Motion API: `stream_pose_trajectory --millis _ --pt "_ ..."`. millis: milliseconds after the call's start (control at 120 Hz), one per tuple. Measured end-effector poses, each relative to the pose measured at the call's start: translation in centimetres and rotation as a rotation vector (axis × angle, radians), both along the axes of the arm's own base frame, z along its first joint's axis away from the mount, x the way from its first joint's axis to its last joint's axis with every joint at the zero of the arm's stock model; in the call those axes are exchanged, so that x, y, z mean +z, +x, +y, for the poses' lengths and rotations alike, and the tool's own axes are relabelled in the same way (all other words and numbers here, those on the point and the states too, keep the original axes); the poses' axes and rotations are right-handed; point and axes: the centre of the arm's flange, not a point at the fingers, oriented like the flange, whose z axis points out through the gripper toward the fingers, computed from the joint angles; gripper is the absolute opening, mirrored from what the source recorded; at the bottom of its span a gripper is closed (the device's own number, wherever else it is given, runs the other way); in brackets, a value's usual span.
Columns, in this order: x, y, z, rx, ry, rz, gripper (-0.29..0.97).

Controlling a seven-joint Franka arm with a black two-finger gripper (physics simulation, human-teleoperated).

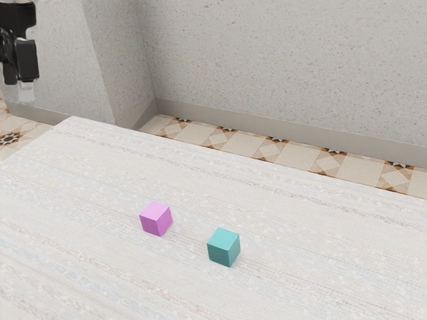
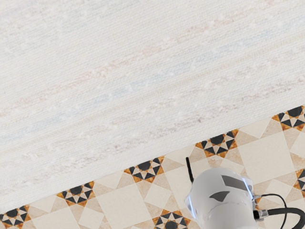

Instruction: Pick up the blue block with one arm, and put the blue block on the pink block with one arm

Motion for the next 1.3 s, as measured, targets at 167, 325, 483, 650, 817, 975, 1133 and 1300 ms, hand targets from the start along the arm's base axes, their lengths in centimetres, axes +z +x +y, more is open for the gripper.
stream_pose_trajectory --millis 167,325,483,650,817,975,1133,1300 --pt "1.4 1.7 1.6 -0.096 -0.039 -0.17 0.68" --pt "-0.2 3.2 -0.5 -0.188 -0.071 -0.176 0.68" --pt "-4.4 4.3 -2.6 -0.27 -0.083 -0.124 0.67" --pt "-11.1 4.2 -1.9 -0.292 -0.121 -0.097 0.67" --pt "-17.0 3.8 -2.4 -0.325 -0.173 -0.138 0.67" --pt "-20.7 4.9 -3.8 -0.352 -0.204 -0.19 0.66" --pt "-22.7 6.1 -5.3 -0.338 -0.234 -0.227 0.66" --pt "-25.5 7.9 -7.6 -0.283 -0.255 -0.206 0.65"
